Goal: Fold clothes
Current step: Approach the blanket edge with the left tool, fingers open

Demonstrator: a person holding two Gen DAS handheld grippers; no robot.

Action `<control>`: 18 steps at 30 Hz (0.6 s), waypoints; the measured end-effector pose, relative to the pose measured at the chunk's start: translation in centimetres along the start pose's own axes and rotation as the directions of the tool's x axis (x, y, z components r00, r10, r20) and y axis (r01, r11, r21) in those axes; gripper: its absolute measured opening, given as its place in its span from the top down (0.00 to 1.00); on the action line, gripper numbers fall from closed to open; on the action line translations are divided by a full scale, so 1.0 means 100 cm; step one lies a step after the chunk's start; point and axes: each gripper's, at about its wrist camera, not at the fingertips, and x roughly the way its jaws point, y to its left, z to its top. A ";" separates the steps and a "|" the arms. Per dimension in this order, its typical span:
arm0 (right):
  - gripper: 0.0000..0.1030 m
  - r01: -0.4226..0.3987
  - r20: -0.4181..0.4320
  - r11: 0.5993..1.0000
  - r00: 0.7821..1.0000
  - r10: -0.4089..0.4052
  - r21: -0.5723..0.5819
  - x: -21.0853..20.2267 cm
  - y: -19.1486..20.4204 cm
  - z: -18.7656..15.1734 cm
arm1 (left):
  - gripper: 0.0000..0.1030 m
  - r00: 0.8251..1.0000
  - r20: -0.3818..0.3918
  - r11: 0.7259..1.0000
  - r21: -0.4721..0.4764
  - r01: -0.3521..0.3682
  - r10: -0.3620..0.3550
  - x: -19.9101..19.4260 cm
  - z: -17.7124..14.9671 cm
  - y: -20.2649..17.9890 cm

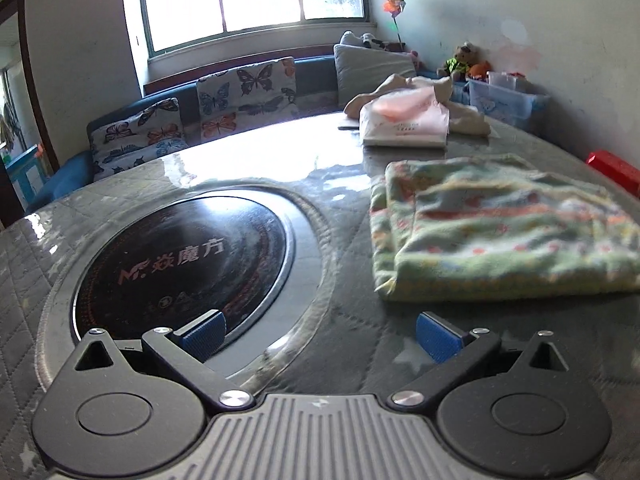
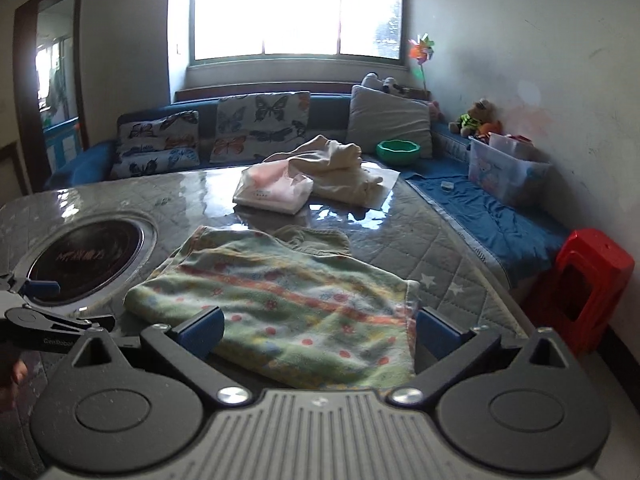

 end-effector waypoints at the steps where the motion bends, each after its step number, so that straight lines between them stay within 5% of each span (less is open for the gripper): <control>1: 0.00 0.004 0.001 1.000 1.000 -0.004 -0.002 -0.001 -0.001 0.001 | 0.00 1.000 0.008 1.000 -0.009 0.014 -0.014 -0.002 0.004 -0.001; 8: 0.00 0.042 0.039 0.999 0.998 -0.041 -0.023 0.007 -0.001 0.008 | 0.00 0.996 0.053 0.997 -0.006 0.073 -0.073 -0.003 0.038 -0.019; 18: 0.07 -0.005 -0.013 0.999 1.000 0.005 0.038 0.051 0.002 0.002 | 0.00 0.992 0.009 0.992 -0.013 0.126 -0.125 -0.005 0.056 -0.013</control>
